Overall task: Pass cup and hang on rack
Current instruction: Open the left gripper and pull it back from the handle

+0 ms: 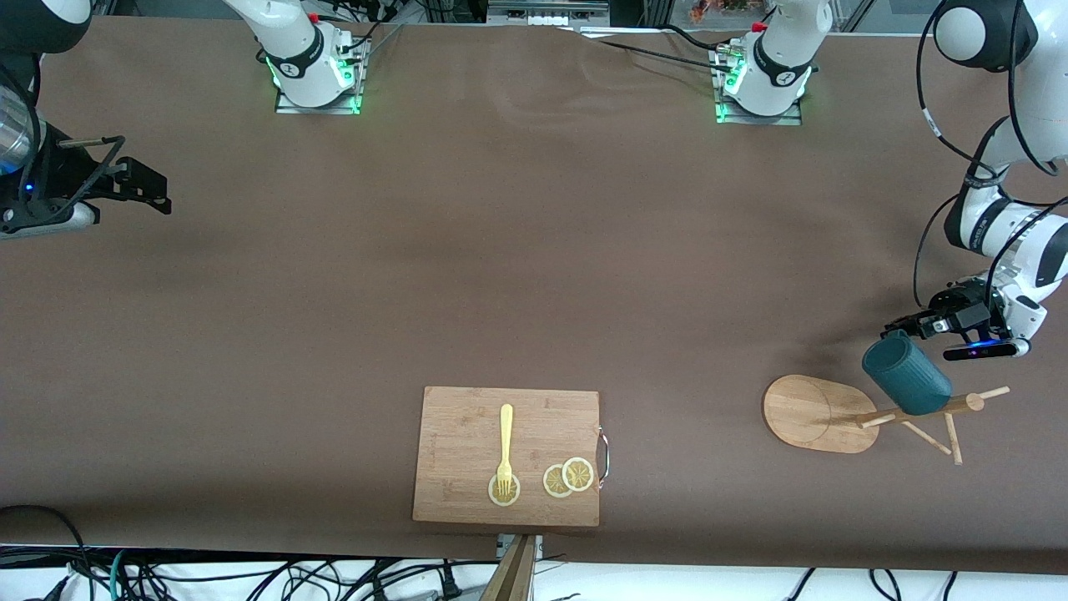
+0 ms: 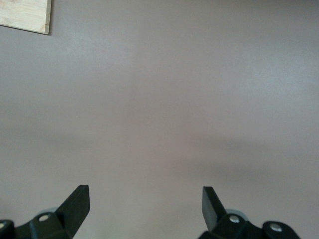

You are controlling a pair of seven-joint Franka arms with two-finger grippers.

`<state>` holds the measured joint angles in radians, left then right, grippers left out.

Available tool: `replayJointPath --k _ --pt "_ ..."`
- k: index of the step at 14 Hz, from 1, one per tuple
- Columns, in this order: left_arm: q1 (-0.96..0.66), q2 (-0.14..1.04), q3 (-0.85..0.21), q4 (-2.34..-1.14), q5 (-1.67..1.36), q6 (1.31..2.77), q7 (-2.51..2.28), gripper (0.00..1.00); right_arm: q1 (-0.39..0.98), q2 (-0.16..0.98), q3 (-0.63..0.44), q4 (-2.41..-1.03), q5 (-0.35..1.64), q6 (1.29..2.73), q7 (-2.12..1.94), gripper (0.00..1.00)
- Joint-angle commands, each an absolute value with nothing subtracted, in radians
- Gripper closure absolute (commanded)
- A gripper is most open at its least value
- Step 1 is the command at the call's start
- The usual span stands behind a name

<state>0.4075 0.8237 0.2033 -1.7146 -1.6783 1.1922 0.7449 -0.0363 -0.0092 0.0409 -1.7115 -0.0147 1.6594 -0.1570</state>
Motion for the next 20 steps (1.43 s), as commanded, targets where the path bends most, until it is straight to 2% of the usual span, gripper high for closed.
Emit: replayJointPath --k 1,8,14,18,20 --pt "0.402 0.801 0.238 -1.695 -1.570 1.195 0.792 0.00 -0.040 -0.014 0.046 -1.697 -0.003 1.638 -0.146 0.00" --pt "0.407 0.661 0.261 -1.697 -1.092 1.252 0.795 0.00 -0.040 -0.014 0.046 -1.697 -0.003 1.638 -0.147 0.00" --pt "0.316 0.508 0.239 -1.687 -0.648 1.359 0.772 0.00 -0.040 -0.014 0.048 -1.697 -0.005 1.638 -0.147 0.00" --pt "0.223 0.431 0.181 -1.534 -0.396 1.362 0.511 0.00 -0.040 -0.014 0.046 -1.697 -0.003 1.638 -0.149 0.00" --pt "0.216 0.414 0.118 -1.497 -0.347 1.364 0.444 0.00 -0.040 -0.014 0.046 -1.697 -0.003 1.638 -0.147 0.00"
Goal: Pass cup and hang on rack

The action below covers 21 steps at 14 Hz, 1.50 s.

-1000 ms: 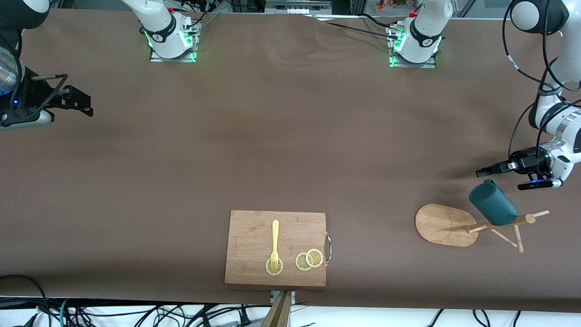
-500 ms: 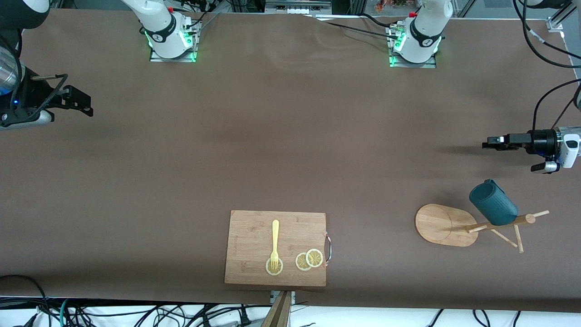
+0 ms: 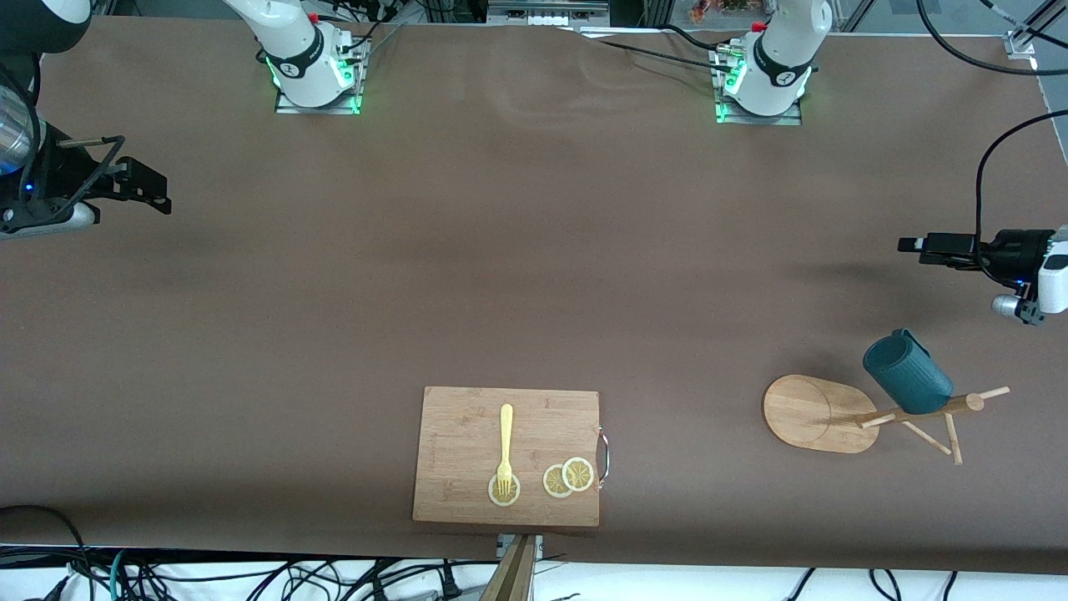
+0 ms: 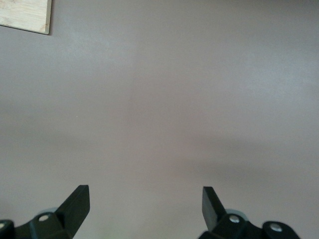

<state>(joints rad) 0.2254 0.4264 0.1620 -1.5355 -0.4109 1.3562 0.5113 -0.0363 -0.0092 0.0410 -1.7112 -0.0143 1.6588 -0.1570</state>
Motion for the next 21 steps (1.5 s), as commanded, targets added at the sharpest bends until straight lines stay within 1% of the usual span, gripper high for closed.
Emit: replayJointPath --k 1,3,4,6,9,13,15,16,17,21 --pt "0.215 0.399 0.082 -1.473 -0.300 1.379 0.414 0.00 -0.040 -0.014 0.046 -1.697 -0.003 1.638 -0.147 0.00" --pt "0.213 0.359 0.008 -1.459 -0.195 1.422 0.339 0.00 -0.040 -0.015 0.046 -1.697 -0.003 1.638 -0.147 0.00" --pt "0.192 0.339 -0.003 -1.459 -0.169 1.443 0.306 0.00 -0.040 -0.014 0.046 -1.697 -0.003 1.638 -0.147 0.00" --pt "0.141 0.299 -0.003 -1.451 -0.115 1.453 0.258 0.00 -0.040 -0.014 0.046 -1.697 -0.003 1.638 -0.147 0.00" --pt "0.100 0.284 -0.006 -1.367 -0.037 1.450 0.259 0.00 -0.040 -0.015 0.046 -1.697 -0.003 1.638 -0.147 0.00" --pt "0.097 0.287 -0.011 -1.238 -0.037 1.372 0.258 0.00 -0.040 -0.015 0.046 -1.697 -0.003 1.638 -0.147 0.00" --pt "0.068 0.284 -0.011 -1.212 -0.031 1.312 0.249 0.00 -0.040 -0.014 0.046 -1.697 -0.003 1.638 -0.147 0.00" --pt "0.042 0.264 -0.005 -1.213 -0.014 1.302 0.227 0.00 -0.040 -0.014 0.046 -1.697 -0.003 1.638 -0.147 0.00" --pt "0.014 0.220 -0.005 -1.229 0.010 1.302 0.177 0.00 -0.040 -0.015 0.046 -1.697 -0.003 1.638 -0.147 0.00" --pt "0.003 0.164 -0.017 -1.310 0.006 1.304 0.037 0.00 -0.040 -0.015 0.046 -1.697 -0.003 1.638 -0.147 0.00"
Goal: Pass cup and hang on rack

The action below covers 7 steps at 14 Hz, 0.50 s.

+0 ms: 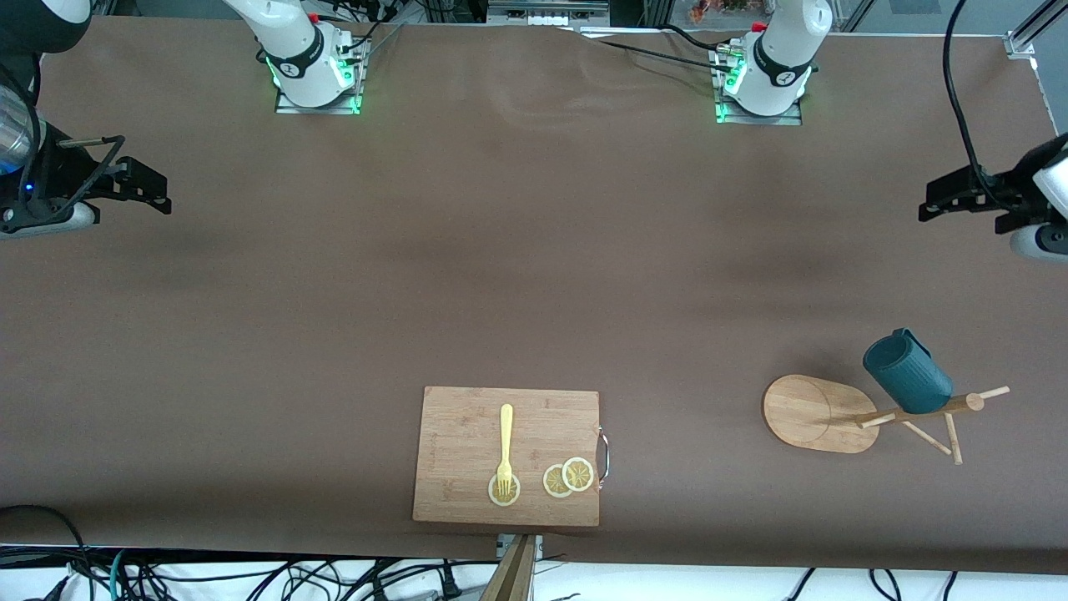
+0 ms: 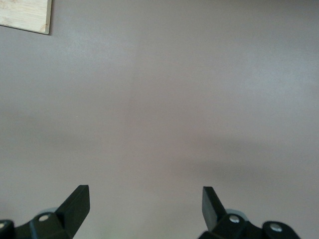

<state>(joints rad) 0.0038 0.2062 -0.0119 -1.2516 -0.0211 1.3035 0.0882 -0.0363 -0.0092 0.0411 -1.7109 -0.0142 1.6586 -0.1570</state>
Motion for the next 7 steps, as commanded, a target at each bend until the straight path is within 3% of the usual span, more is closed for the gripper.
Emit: replayJointPath --k 1,7 --pt "0.005 0.163 -0.017 -1.318 0.005 1.304 0.020 0.00 -0.040 -0.014 0.046 -1.697 -0.003 1.638 -0.147 0.00" --pt "-0.017 0.181 -0.018 -1.304 0.006 1.298 0.018 0.00 -0.040 -0.014 0.046 -1.697 -0.005 1.638 -0.147 0.00"
